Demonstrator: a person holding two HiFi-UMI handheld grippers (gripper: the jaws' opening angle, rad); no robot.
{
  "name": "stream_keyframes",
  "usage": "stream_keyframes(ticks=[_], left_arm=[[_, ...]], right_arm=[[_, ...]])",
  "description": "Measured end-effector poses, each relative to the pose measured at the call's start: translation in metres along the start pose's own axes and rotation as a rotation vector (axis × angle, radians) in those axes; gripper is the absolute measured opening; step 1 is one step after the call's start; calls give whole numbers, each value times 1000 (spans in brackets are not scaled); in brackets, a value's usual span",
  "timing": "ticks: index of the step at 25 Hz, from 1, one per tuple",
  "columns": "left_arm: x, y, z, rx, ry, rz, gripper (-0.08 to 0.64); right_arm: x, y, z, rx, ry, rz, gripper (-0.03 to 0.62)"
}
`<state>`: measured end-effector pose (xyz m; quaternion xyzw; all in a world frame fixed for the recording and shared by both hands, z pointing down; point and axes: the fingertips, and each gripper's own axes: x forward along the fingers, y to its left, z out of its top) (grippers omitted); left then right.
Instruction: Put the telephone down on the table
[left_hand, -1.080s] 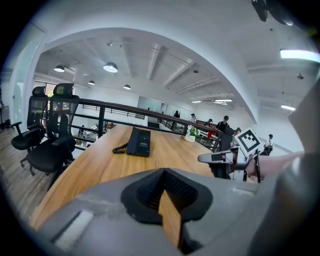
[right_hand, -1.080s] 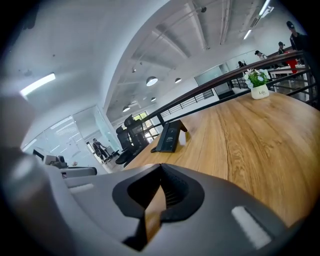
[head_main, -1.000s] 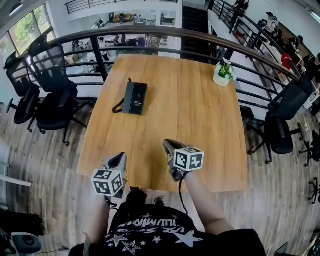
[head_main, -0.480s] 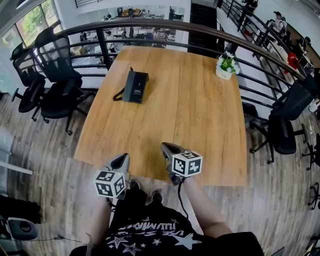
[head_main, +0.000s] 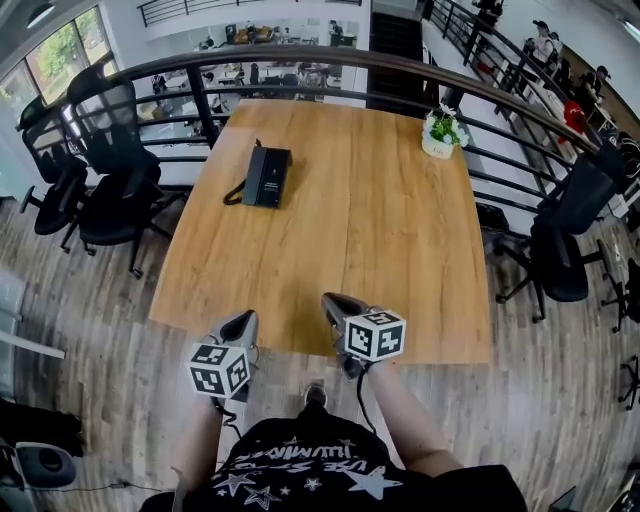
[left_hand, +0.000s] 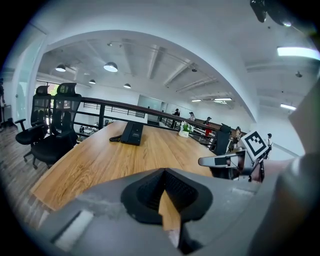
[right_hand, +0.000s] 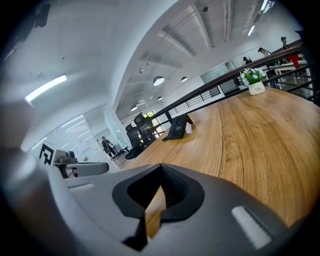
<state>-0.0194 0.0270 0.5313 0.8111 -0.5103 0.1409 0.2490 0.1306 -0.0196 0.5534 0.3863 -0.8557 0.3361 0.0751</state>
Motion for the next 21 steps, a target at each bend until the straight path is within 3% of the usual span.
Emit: stream_keyframes(ticks=[12,21], left_arm=[[-59,4,-17,-17,-32,-19,2],[-100,-5,-15,-11,-24,-46,2]], right_arm=[[-25,66,-23,-36,-25,-14,-2],[-58,98,-37,10,-48,-53,-2]])
